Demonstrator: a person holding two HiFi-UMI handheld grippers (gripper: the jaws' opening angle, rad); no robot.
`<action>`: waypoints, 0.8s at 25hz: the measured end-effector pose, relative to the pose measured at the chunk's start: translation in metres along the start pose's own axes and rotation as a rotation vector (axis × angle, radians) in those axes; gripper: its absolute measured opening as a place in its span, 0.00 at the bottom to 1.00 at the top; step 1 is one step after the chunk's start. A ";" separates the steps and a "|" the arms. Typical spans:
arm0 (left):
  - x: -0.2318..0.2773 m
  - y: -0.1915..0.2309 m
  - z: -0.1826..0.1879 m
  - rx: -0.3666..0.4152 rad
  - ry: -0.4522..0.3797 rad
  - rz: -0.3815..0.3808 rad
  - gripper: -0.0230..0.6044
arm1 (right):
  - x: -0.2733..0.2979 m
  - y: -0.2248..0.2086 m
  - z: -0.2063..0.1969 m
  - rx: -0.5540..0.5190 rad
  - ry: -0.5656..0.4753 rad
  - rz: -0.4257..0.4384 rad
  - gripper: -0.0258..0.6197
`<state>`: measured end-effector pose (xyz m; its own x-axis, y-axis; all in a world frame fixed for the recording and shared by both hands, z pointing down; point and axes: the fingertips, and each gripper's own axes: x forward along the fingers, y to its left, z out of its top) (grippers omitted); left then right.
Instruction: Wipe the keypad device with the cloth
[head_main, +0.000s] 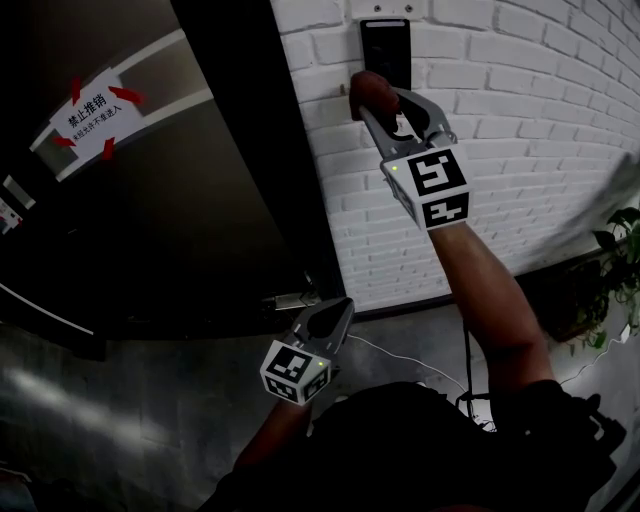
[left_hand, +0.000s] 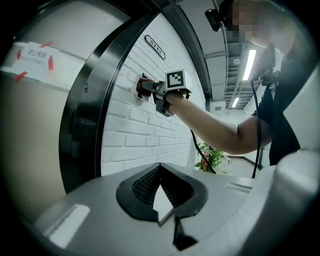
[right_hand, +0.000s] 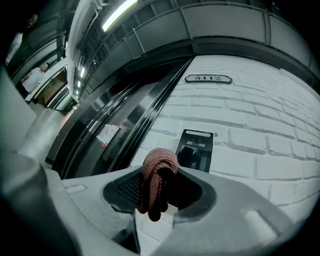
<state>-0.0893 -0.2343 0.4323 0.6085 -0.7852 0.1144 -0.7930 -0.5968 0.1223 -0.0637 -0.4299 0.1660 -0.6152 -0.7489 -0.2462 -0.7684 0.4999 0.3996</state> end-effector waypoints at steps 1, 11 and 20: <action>-0.002 0.003 -0.001 0.005 -0.003 0.008 0.06 | 0.003 -0.001 -0.001 0.002 0.003 -0.002 0.26; -0.004 0.003 -0.002 -0.012 -0.008 0.011 0.06 | 0.015 -0.002 -0.001 -0.013 0.012 -0.009 0.25; -0.005 0.005 -0.002 -0.011 -0.012 0.017 0.06 | 0.011 -0.015 -0.003 -0.032 0.022 -0.020 0.25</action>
<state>-0.0962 -0.2335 0.4342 0.5944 -0.7973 0.1049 -0.8030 -0.5813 0.1317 -0.0584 -0.4466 0.1606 -0.5956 -0.7682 -0.2349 -0.7741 0.4707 0.4234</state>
